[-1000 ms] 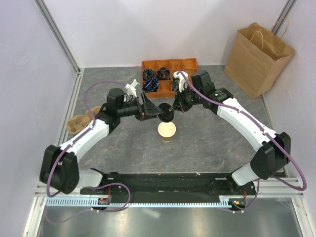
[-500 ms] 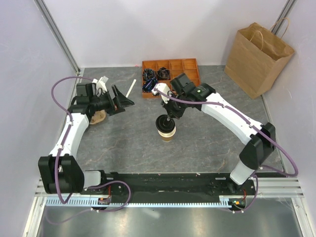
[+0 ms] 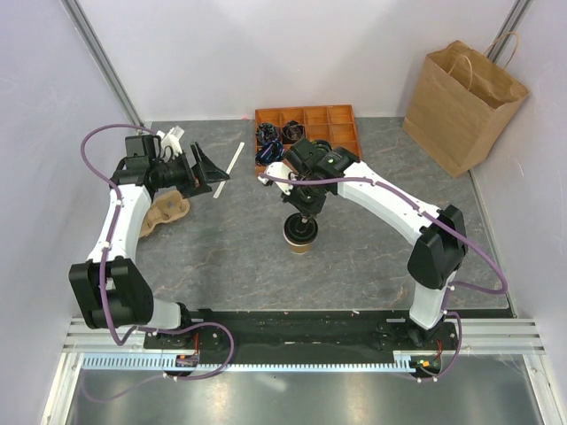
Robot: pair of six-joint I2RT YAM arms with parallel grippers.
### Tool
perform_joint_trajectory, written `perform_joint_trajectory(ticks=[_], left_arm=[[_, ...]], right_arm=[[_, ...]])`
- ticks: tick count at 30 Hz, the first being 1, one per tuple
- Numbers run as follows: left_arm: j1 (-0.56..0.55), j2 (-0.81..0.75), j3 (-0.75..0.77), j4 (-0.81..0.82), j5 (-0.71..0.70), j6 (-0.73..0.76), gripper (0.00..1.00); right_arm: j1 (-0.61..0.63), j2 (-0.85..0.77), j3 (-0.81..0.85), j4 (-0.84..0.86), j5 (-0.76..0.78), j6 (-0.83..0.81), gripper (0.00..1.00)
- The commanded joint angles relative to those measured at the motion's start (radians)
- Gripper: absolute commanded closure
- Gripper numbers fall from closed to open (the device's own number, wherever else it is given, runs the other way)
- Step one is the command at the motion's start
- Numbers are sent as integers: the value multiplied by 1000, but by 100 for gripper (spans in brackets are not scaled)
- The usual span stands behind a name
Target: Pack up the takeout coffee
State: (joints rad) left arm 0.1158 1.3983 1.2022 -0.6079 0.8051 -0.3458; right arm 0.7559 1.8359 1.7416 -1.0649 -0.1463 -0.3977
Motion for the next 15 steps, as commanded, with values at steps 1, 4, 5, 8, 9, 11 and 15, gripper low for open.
perform_joint_trajectory(ticks=[1, 4, 5, 8, 9, 11, 15], left_arm=[[1, 24, 37, -6, 22, 16, 0], [1, 24, 37, 2, 11, 4, 0], [-1, 21, 37, 3, 2, 4, 0], [1, 18, 33, 5, 0, 1, 0], [1, 16, 31, 7, -1, -1, 0], [-1, 13, 27, 7, -1, -1, 0], [1, 5, 16, 14, -6, -2, 0]], right_arm=[[10, 3, 13, 20, 51, -1, 100], [10, -3, -5, 65, 68, 5, 100], [11, -3, -8, 74, 73, 11, 100], [14, 5, -14, 88, 80, 10, 100], [16, 9, -11, 88, 83, 8, 100], [17, 19, -13, 89, 79, 8, 100], [25, 29, -19, 86, 74, 2, 100]])
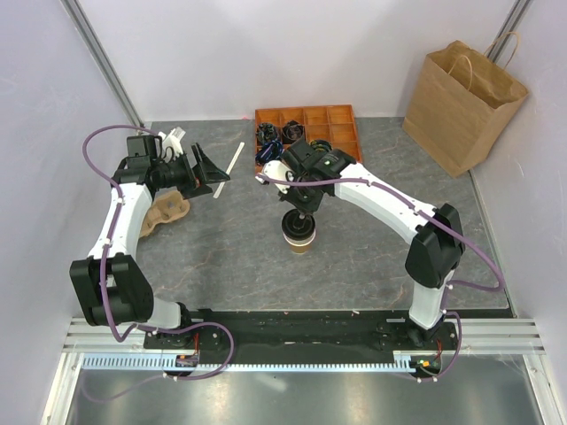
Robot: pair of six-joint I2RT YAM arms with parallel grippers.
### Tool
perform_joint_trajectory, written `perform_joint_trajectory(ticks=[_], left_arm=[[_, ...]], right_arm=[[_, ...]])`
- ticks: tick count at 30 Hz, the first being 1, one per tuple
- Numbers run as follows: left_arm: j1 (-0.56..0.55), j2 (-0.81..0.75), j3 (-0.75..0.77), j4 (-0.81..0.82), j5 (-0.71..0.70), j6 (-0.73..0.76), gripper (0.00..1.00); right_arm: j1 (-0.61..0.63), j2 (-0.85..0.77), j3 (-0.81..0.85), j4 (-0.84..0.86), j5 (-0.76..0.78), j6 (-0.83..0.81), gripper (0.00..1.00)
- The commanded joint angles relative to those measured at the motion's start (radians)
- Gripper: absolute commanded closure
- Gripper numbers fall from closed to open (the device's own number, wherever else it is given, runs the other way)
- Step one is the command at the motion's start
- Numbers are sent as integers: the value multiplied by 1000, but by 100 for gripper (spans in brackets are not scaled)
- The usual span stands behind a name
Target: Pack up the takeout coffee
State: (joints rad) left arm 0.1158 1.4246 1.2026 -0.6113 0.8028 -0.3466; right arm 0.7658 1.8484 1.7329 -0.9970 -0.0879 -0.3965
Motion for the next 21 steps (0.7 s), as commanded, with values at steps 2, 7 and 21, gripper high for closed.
perform_joint_trajectory(ticks=[2, 7, 21], left_arm=[[1, -21, 15, 18, -2, -2, 0], [-1, -23, 15, 24, -2, -8, 0], [-1, -23, 9, 33, -7, -9, 0]], right_arm=[[18, 21, -12, 8, 14, -4, 100], [26, 28, -39, 12, 25, -7, 100], [29, 35, -107, 106, 108, 28, 100]])
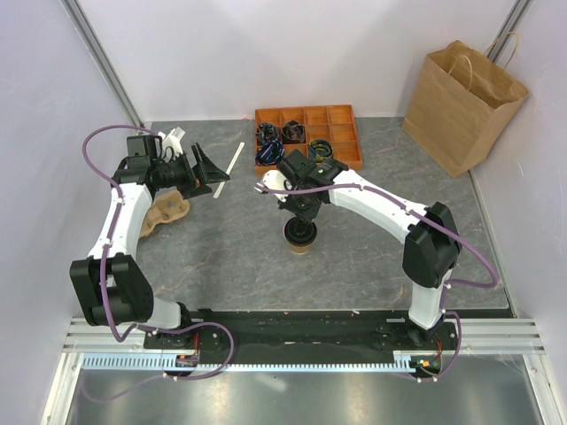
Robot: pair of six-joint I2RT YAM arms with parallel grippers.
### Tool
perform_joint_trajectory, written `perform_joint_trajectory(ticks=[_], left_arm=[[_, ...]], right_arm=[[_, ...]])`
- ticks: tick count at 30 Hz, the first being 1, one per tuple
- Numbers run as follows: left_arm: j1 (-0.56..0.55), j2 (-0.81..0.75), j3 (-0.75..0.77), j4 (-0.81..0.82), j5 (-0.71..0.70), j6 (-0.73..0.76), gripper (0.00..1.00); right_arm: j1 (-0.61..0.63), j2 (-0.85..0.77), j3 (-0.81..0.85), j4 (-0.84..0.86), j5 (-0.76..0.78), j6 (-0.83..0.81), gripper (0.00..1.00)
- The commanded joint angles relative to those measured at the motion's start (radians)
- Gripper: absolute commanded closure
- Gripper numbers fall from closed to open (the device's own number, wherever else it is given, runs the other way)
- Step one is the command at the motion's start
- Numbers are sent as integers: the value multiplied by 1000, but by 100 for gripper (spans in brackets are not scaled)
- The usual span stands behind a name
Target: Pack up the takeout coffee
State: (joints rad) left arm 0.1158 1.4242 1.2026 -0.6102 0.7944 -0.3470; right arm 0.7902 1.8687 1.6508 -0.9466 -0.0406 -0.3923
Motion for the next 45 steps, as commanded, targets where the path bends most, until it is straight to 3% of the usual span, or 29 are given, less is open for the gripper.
perform_joint_trajectory(ticks=[1, 15, 22, 34, 36, 43, 45], left_arm=[[1, -22, 6, 32, 2, -9, 0], [1, -21, 9, 41, -9, -3, 0], [1, -41, 2, 69, -4, -17, 0], [1, -93, -41, 176, -14, -15, 0], [-1, -102, -46, 182, -15, -6, 0], [2, -117, -52, 199, -4, 26, 0], [1, -117, -48, 199, 56, 54, 0]], right_arm=[[6, 15, -25, 63, 67, 27, 100], [1, 44, -16, 111, 157, 21, 100], [3, 60, 20, 97, 104, 15, 100], [-25, 55, 99, 35, 44, 20, 66], [-29, 47, 112, 25, -11, 21, 55], [-60, 4, 165, -3, -83, 41, 52], [-109, -22, 164, -3, -140, 56, 52]])
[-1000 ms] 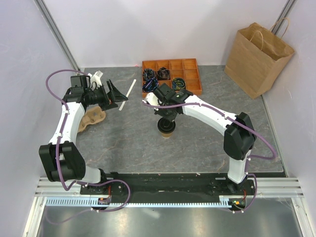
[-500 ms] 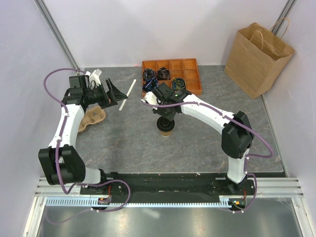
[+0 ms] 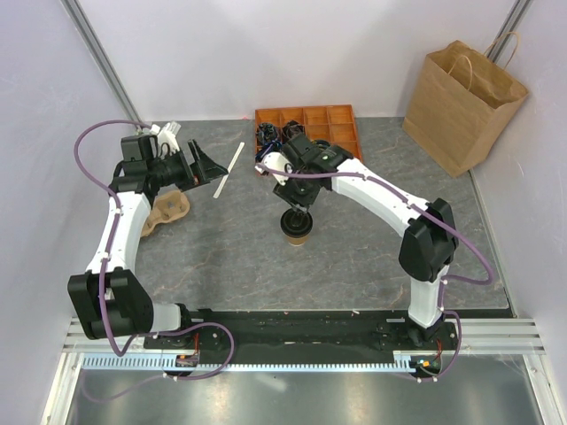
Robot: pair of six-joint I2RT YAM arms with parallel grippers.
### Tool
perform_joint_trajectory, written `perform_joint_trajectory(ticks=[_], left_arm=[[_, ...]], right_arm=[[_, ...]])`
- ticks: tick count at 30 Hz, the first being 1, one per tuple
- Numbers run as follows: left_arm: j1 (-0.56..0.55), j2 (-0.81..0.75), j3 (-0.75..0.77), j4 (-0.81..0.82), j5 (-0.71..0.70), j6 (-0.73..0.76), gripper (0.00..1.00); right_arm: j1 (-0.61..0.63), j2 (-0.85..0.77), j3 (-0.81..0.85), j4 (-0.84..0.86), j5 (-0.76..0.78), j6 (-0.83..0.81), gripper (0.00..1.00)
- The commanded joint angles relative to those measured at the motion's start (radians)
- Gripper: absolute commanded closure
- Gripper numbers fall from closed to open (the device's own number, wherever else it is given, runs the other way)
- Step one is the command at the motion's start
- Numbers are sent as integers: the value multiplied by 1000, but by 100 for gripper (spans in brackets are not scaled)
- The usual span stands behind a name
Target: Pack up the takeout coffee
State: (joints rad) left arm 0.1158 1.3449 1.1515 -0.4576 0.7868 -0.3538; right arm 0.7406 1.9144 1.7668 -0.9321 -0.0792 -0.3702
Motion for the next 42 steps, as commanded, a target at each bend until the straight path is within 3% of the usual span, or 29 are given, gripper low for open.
perform_joint_trajectory(ticks=[1, 3, 4, 7, 9, 14, 19, 25, 26, 27, 30, 36, 37, 42], left_arm=[[1, -36, 7, 48, 104, 81, 0], [-1, -33, 2, 54, 184, 88, 0], [-4, -29, -1, 59, 204, 81, 0], [-16, 10, -7, 66, 307, 59, 0], [-48, 10, -22, 108, 321, 42, 0], [-146, -24, -107, 221, 270, -33, 2], [-238, 6, -162, 303, 262, -98, 17], [-315, 48, -174, 344, 247, -126, 35], [-326, 51, -173, 344, 241, -125, 39], [-330, 53, -168, 344, 235, -122, 49], [-358, 56, -132, 274, 166, -79, 59], [-505, 97, 19, -28, -142, 176, 74], [-527, 97, 33, -47, -237, 220, 75], [-679, 103, 111, -125, -451, 384, 79]], right_arm=[[-82, -78, 34, -14, -199, 45, 53], [-173, -107, -3, 16, -343, 103, 55], [-202, -118, -57, 32, -487, 134, 58], [-283, -159, -197, 152, -704, 227, 69], [-303, -163, -268, 190, -764, 277, 78], [-317, -144, -362, 326, -922, 382, 86], [-319, -112, -412, 418, -995, 505, 91], [-319, -66, -446, 434, -992, 507, 94], [-320, -58, -457, 434, -992, 501, 94], [-320, -46, -461, 435, -998, 493, 94], [-320, -31, -468, 438, -984, 490, 95], [-322, -23, -469, 435, -953, 501, 98], [-320, -25, -472, 437, -943, 501, 99], [-322, -18, -480, 434, -916, 513, 100]])
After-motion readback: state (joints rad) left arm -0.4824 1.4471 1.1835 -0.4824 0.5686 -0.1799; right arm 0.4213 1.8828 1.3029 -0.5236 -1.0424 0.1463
